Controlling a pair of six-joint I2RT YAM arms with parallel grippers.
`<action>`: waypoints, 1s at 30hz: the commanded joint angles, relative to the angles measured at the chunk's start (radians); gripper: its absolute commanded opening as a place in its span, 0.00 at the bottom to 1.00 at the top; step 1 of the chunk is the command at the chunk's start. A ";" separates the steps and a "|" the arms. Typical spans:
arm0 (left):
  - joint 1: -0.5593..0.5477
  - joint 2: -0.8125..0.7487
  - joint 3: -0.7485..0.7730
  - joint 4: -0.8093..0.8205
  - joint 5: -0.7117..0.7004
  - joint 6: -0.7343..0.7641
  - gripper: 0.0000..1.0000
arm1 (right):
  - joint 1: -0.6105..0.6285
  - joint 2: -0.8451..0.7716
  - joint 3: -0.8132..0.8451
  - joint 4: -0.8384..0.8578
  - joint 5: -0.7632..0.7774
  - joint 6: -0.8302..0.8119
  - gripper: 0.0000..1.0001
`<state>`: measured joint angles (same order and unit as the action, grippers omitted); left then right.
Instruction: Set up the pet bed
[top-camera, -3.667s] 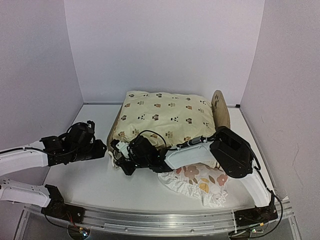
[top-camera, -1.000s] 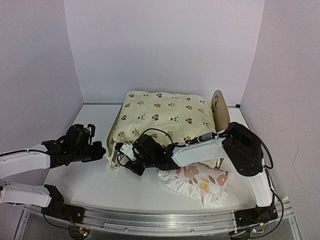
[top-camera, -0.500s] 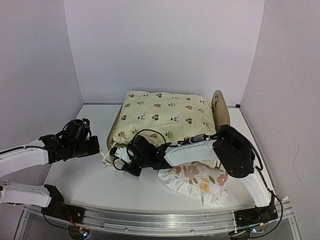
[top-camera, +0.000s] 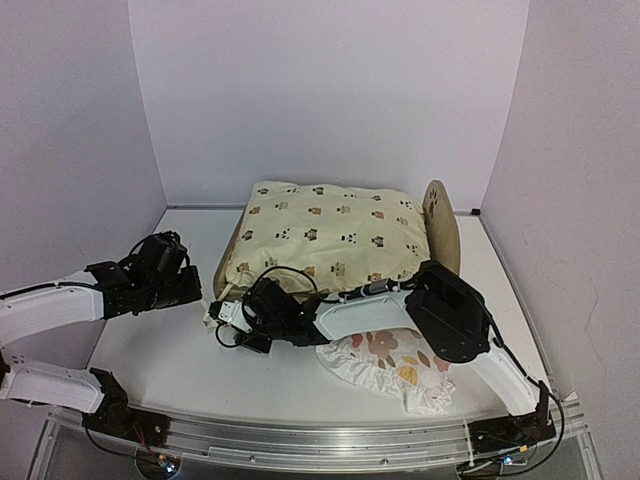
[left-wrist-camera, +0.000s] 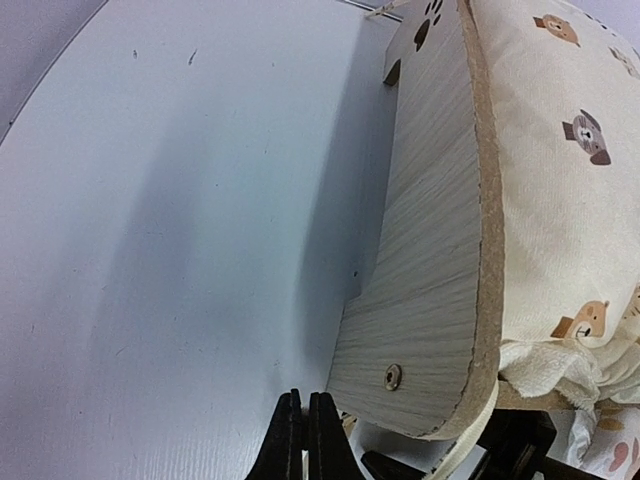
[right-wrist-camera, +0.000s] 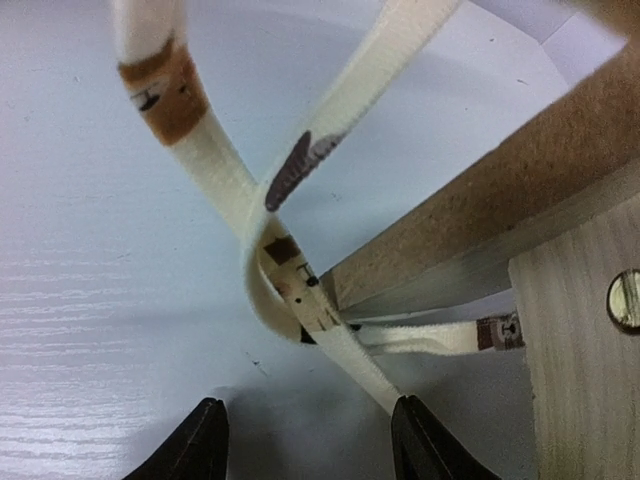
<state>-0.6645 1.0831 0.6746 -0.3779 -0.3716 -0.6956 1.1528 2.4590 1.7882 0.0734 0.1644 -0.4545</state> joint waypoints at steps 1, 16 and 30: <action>0.009 0.003 0.042 -0.007 -0.030 0.014 0.00 | 0.002 0.039 -0.004 0.126 0.125 -0.085 0.57; 0.013 -0.028 0.040 -0.009 -0.008 0.020 0.00 | 0.012 0.146 0.057 0.204 0.293 -0.169 0.48; 0.013 -0.041 0.053 -0.007 0.010 0.027 0.00 | 0.015 0.182 0.068 0.203 0.243 -0.146 0.29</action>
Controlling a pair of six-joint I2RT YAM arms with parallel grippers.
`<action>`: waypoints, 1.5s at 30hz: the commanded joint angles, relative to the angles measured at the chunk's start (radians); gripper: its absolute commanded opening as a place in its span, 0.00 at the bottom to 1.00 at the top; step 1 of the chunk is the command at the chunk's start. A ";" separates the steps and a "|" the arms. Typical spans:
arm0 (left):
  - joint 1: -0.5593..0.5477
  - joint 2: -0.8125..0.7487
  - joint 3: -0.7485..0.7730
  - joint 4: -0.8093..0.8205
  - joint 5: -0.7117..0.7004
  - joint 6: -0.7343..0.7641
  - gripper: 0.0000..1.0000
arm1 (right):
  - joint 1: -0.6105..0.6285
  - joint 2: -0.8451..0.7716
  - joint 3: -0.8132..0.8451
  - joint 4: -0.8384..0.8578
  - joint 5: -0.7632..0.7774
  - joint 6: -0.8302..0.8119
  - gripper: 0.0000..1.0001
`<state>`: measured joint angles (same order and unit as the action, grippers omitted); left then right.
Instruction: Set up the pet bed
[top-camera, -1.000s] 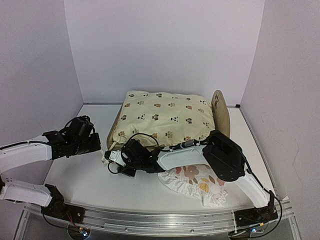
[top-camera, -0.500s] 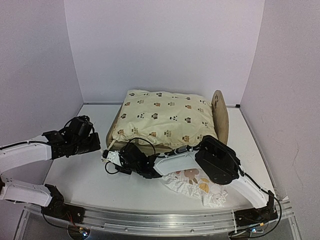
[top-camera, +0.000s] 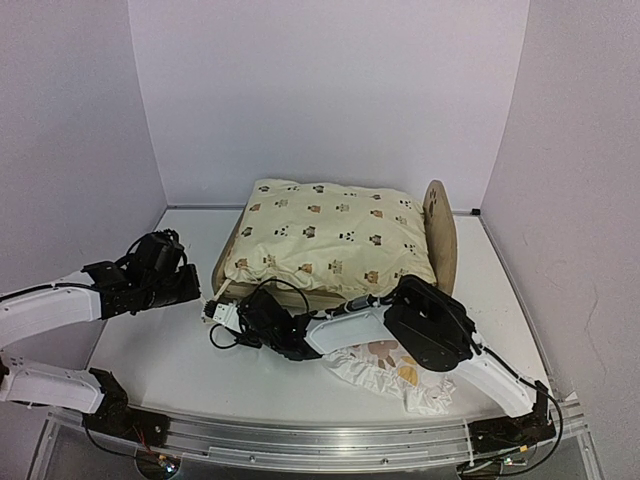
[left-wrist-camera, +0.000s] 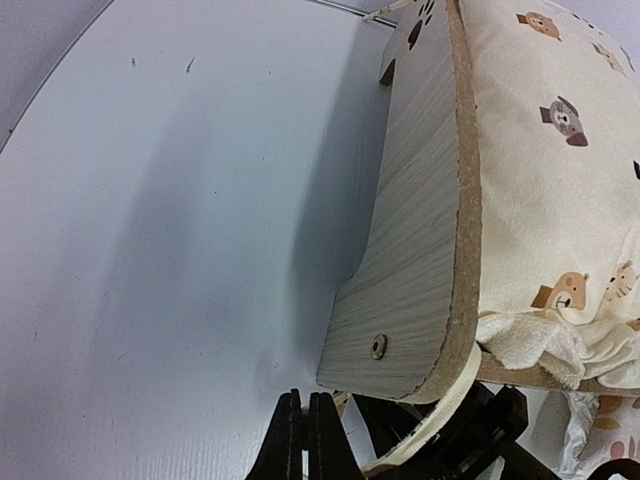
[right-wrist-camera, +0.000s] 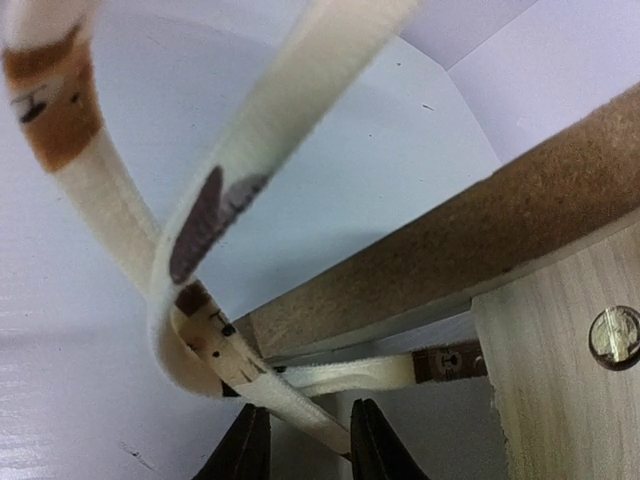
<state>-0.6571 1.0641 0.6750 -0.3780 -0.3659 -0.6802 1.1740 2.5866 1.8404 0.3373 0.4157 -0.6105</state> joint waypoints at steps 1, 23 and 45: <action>0.005 -0.023 0.054 -0.007 0.006 0.013 0.00 | -0.007 0.056 0.018 -0.064 -0.007 0.013 0.27; 0.007 -0.044 0.063 -0.018 0.003 0.024 0.00 | 0.008 -0.065 -0.147 -0.015 0.006 0.101 0.00; 0.007 -0.062 0.093 -0.005 0.071 0.058 0.00 | 0.032 -0.255 -0.373 0.010 0.034 0.234 0.11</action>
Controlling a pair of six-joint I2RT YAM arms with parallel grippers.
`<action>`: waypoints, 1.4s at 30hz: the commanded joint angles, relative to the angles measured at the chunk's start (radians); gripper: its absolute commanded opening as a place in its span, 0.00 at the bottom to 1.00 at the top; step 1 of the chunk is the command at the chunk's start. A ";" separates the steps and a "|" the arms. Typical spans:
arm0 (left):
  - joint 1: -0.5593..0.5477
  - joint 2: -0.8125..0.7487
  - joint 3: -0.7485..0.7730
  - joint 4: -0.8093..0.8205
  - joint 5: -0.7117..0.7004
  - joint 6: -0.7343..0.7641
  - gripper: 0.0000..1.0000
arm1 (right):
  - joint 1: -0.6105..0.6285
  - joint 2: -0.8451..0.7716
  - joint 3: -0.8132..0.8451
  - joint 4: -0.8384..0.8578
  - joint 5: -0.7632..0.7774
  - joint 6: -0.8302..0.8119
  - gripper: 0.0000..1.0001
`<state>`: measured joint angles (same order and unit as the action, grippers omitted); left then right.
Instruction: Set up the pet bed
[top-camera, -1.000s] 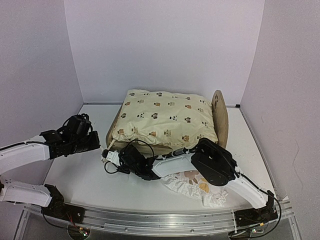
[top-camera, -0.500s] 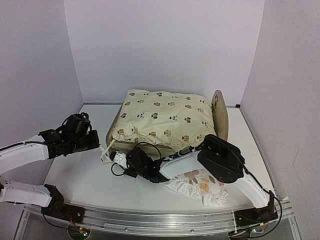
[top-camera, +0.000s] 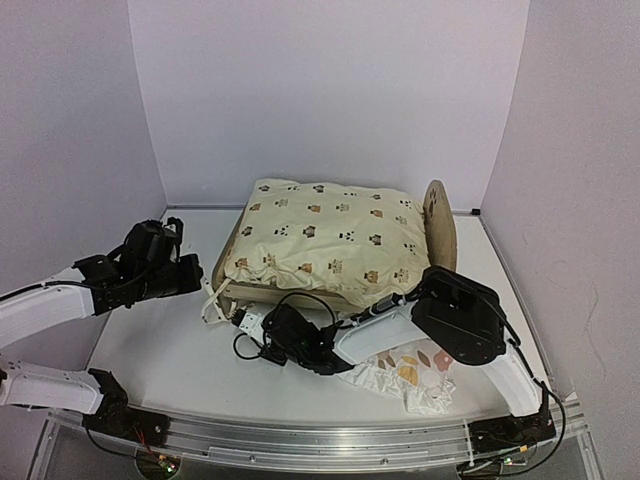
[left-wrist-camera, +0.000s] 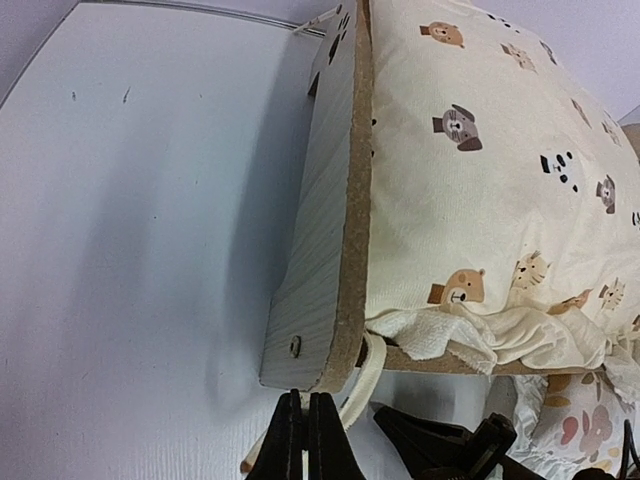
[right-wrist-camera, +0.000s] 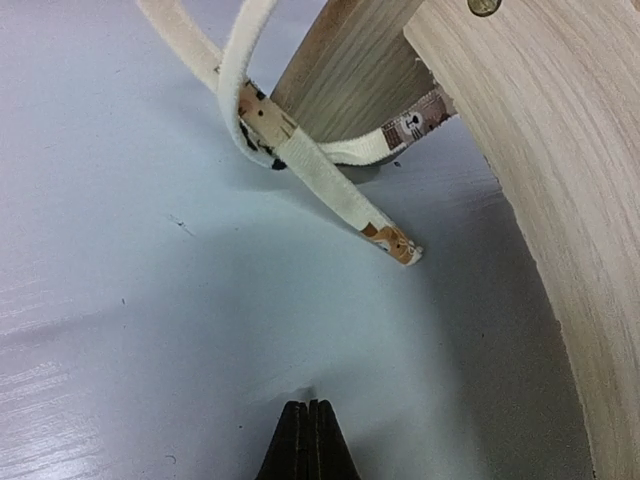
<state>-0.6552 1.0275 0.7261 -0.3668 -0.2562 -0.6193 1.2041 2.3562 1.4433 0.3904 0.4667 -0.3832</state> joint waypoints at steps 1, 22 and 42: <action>0.005 -0.035 0.044 -0.031 -0.066 -0.008 0.00 | 0.002 -0.015 0.045 -0.048 -0.016 -0.001 0.18; 0.005 -0.109 0.080 -0.136 -0.154 -0.015 0.00 | -0.009 0.236 0.397 -0.105 -0.031 -0.087 0.62; 0.005 -0.099 0.107 -0.123 -0.138 -0.009 0.00 | -0.008 0.258 0.388 -0.027 0.038 -0.017 0.04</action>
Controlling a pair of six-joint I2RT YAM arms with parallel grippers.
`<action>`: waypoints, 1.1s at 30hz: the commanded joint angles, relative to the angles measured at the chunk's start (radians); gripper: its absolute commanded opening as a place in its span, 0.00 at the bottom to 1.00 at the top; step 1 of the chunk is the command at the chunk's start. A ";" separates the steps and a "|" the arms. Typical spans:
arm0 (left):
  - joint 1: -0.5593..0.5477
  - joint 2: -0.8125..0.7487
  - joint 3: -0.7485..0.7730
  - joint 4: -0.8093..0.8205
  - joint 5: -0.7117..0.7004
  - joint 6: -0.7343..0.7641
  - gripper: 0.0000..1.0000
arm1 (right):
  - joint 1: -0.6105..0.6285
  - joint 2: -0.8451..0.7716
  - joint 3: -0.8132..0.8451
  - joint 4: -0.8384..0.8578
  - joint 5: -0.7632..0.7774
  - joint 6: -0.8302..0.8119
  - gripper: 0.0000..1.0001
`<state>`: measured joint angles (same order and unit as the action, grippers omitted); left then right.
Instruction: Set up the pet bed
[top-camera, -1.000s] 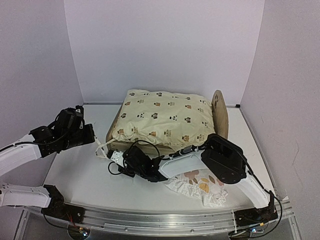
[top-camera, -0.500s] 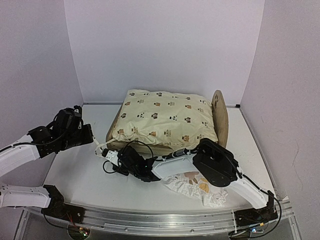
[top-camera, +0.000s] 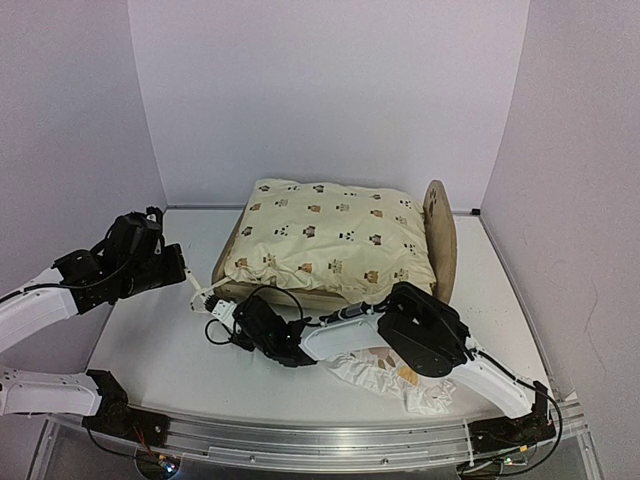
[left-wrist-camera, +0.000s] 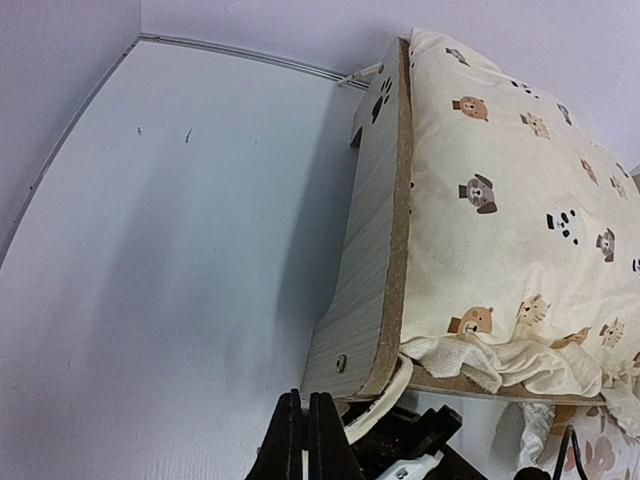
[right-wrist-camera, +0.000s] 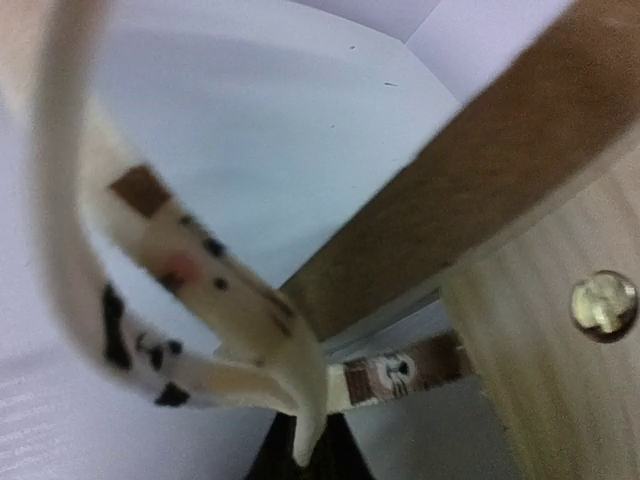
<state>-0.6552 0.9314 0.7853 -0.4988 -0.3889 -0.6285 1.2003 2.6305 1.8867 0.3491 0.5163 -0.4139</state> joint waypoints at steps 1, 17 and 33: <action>0.005 0.000 0.049 0.012 -0.003 0.001 0.00 | -0.005 -0.028 -0.075 0.025 -0.015 0.015 0.00; 0.004 0.123 0.153 0.146 0.134 0.083 0.00 | 0.009 -0.373 -0.569 0.107 -0.006 0.159 0.00; 0.089 0.431 0.398 0.133 -0.104 0.162 0.00 | 0.080 -0.510 -0.679 -0.070 -0.286 0.227 0.00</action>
<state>-0.6205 1.3164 1.1345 -0.3861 -0.4261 -0.4953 1.2311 2.1753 1.1955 0.3782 0.3343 -0.2169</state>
